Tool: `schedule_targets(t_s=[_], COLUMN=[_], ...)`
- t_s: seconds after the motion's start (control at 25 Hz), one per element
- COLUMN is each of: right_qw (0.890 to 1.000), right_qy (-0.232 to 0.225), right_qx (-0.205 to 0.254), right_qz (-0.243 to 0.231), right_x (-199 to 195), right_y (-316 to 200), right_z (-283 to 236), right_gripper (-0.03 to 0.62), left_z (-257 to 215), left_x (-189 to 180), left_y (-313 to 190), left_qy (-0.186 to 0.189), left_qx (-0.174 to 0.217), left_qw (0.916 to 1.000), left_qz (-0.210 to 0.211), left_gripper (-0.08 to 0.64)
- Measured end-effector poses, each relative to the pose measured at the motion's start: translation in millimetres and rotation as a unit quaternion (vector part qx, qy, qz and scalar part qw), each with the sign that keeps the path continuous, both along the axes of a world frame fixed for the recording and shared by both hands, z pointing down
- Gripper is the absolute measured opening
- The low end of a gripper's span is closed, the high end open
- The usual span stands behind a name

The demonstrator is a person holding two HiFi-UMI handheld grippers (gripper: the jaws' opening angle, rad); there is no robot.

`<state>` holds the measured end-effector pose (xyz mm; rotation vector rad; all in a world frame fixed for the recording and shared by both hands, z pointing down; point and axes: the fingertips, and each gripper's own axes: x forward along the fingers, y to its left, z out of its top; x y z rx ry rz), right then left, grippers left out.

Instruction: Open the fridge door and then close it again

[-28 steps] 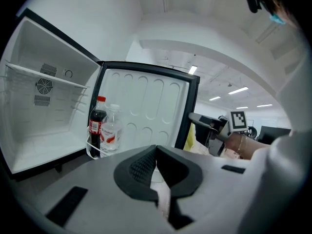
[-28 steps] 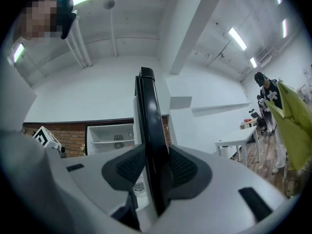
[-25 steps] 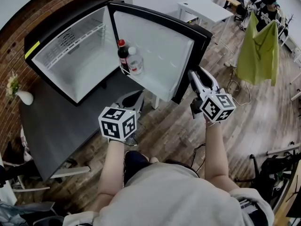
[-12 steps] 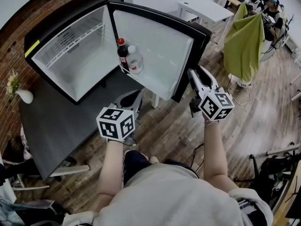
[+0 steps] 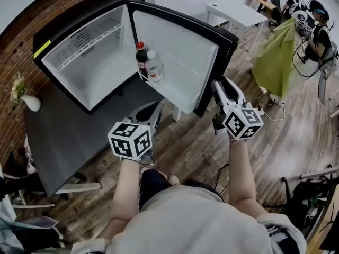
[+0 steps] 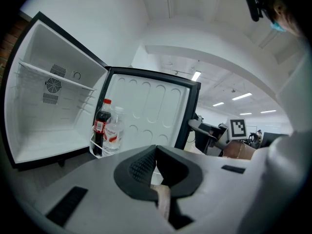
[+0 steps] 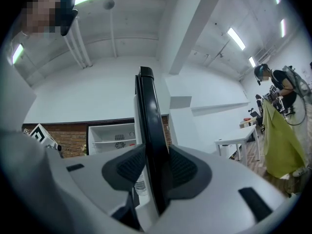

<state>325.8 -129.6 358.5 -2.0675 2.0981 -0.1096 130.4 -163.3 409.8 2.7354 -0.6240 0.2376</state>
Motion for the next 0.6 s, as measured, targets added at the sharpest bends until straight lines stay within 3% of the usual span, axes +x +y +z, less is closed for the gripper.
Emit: schedule_targets(t_s=[0.6], right_qw=[0.997], right_qy=[0.033], right_qx=[-0.01], right_qz=[-0.074], right_x=[-60.7], right_y=[19.9], right_z=[3.3], right_gripper=[0.14], left_z=[0.3], left_x=[-18.2], left_y=[23.1], left_qy=[0.001], left_qx=[-0.003], left_qw=[0.9999], left_qz=[-0.015], left_gripper=[0.008])
